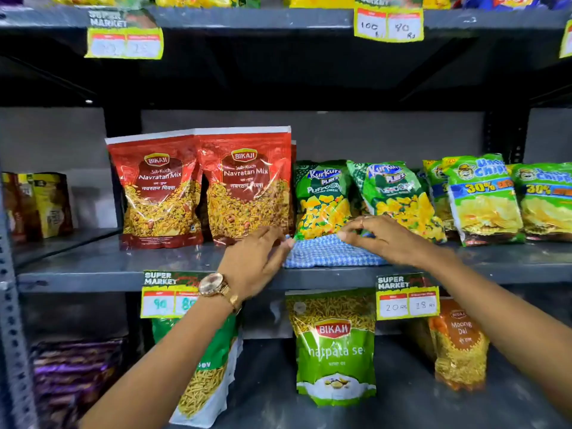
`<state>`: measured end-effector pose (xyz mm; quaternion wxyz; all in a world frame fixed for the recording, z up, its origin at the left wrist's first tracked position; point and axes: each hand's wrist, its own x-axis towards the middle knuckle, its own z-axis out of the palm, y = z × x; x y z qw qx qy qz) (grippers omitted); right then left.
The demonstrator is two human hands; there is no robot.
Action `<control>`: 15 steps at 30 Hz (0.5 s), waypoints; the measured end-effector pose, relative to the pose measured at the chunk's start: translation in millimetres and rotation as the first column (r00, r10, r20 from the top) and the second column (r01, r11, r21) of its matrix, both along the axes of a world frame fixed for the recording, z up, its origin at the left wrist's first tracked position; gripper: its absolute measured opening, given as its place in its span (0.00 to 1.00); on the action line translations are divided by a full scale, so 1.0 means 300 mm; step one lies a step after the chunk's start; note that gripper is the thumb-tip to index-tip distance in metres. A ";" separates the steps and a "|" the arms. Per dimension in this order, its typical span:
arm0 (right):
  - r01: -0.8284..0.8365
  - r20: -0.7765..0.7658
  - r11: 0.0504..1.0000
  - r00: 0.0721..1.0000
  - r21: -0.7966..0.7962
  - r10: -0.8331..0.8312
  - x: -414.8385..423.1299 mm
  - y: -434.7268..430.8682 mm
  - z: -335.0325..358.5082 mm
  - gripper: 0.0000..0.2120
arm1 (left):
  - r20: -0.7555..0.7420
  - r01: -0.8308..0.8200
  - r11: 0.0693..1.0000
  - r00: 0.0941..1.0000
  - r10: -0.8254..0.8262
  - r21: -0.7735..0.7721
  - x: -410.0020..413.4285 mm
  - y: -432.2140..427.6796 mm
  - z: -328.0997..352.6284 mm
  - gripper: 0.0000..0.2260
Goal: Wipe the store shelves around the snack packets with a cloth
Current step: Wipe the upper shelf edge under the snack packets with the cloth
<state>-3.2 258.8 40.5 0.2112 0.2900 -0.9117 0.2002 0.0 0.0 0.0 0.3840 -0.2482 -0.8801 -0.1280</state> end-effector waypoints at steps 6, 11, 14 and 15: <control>0.013 0.234 0.993 0.971 0.119 -0.041 -0.054 -0.109 -0.041 0.26 | 0.183 0.079 0.997 0.980 -0.080 0.012 -0.068 -0.018 -0.012 0.26; 0.001 0.467 0.997 0.884 0.071 -0.035 -0.106 -0.127 -0.041 0.23 | 0.299 0.119 0.957 0.954 -0.037 -0.263 -0.048 -0.024 -0.006 0.32; -0.021 0.520 0.996 0.854 0.081 -0.025 -0.112 -0.129 -0.036 0.28 | 0.298 0.118 0.934 0.955 -0.013 -0.336 -0.048 -0.013 -0.005 0.30; -0.029 0.519 0.994 0.854 0.104 -0.029 -0.113 -0.128 -0.037 0.29 | 0.315 0.145 0.934 0.948 -0.037 -0.327 -0.052 -0.009 0.000 0.29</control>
